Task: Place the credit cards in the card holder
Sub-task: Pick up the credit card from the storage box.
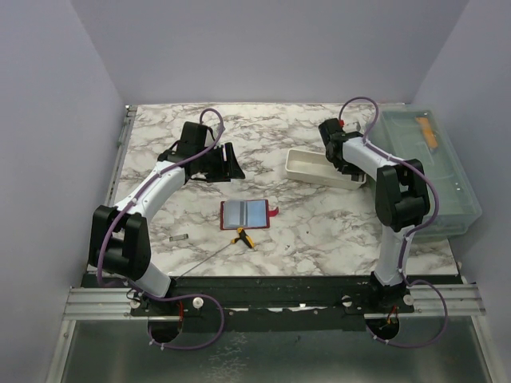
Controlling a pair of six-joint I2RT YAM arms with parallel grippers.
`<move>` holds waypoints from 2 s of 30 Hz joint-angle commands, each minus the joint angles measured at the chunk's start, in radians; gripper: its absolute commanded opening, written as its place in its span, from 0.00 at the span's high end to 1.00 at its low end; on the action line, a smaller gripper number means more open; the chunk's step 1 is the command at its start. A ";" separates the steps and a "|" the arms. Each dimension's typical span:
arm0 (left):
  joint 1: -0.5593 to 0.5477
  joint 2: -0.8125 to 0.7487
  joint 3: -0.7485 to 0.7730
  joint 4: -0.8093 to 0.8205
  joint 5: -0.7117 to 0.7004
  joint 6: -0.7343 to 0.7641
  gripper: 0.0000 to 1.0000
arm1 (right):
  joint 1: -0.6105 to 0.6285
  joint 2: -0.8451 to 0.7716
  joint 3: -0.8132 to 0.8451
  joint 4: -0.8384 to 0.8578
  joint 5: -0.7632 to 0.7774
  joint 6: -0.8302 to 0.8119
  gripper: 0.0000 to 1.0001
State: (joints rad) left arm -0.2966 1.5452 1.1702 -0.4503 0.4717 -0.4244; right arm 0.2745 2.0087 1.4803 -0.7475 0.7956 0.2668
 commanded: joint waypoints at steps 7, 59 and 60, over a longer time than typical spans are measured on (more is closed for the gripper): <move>0.004 -0.025 -0.012 0.015 0.024 0.020 0.38 | -0.009 0.002 0.020 0.003 -0.007 -0.001 0.84; 0.005 0.013 -0.014 0.016 0.060 0.020 0.38 | -0.089 -0.104 0.027 0.033 -0.414 0.027 1.00; 0.005 0.014 -0.014 0.015 0.061 0.020 0.38 | -0.093 -0.105 0.026 0.038 -0.437 0.029 1.00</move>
State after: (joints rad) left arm -0.2958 1.5497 1.1698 -0.4503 0.5053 -0.4210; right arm 0.1970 1.9350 1.5322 -0.7784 0.4423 0.2878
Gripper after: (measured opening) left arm 0.621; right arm 0.005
